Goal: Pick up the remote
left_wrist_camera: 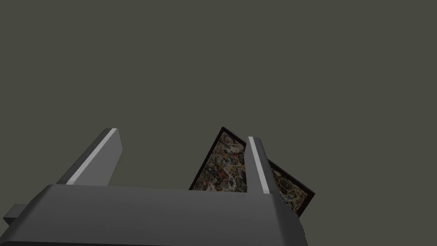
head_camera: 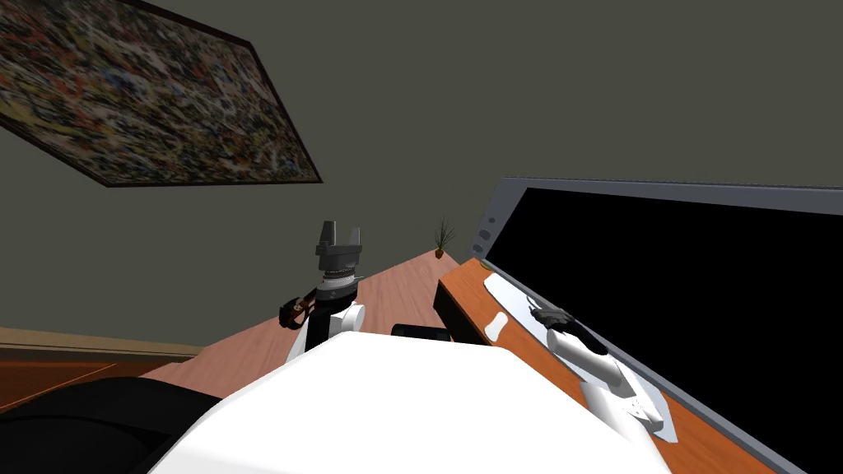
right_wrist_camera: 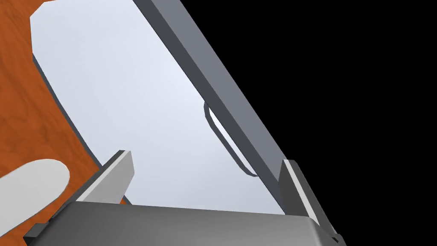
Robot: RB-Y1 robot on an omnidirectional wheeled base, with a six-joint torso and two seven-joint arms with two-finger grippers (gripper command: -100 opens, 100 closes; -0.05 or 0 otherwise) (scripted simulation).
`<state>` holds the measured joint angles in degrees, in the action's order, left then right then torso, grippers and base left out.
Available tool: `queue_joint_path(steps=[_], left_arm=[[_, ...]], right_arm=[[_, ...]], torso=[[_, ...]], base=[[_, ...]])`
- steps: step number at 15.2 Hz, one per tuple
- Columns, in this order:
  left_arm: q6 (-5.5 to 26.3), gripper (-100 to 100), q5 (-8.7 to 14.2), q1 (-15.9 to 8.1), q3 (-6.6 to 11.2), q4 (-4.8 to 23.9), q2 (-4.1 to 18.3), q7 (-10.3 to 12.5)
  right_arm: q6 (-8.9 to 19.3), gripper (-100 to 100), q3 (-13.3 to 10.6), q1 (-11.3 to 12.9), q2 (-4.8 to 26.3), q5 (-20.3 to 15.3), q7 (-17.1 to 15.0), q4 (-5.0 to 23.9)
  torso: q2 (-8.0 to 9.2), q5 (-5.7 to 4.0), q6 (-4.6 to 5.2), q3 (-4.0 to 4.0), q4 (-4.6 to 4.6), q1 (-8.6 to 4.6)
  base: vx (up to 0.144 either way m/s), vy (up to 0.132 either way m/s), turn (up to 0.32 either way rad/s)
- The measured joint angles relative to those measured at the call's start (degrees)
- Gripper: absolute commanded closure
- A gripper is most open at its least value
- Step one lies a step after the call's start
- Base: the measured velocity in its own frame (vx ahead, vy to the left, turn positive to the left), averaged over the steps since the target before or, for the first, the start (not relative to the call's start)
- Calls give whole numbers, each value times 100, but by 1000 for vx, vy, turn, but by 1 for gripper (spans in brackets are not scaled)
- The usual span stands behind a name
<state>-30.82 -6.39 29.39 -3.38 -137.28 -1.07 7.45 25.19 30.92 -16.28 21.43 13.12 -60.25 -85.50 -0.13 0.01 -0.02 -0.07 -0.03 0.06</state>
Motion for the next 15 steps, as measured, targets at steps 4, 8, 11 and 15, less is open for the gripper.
queue_joint_path(steps=[4, 8, 11, 15], left_arm=[[0, 0, 0, 0, 0, 0, 0, 0], [0, 0, 0, 0, 0, 0, 0, 0], [0, 0, 0, 0, 0, 0, 0, 0], [0, 0, 0, 0, 0, 0, 0, 0]], right_arm=[[514, -100, 231, 63, 11, 99, -467, 286], [909, -100, 416, 91, 54, 243, -900, 603], [1189, -100, 565, 197, 58, 279, -1234, 933], [1561, -100, 775, 279, 98, 407, -1653, 1345]], torso=[[1, -1, 1, 0, 0, 0], [3, 0, 3, 1, 0, 0], [2, 0, 4, 1, 0, 0], [2, -1, 0, 1, 0, -1]], base=[[25, 3, 125], [26, 5, 145], [25, 4, 134], [26, -1, 129]])
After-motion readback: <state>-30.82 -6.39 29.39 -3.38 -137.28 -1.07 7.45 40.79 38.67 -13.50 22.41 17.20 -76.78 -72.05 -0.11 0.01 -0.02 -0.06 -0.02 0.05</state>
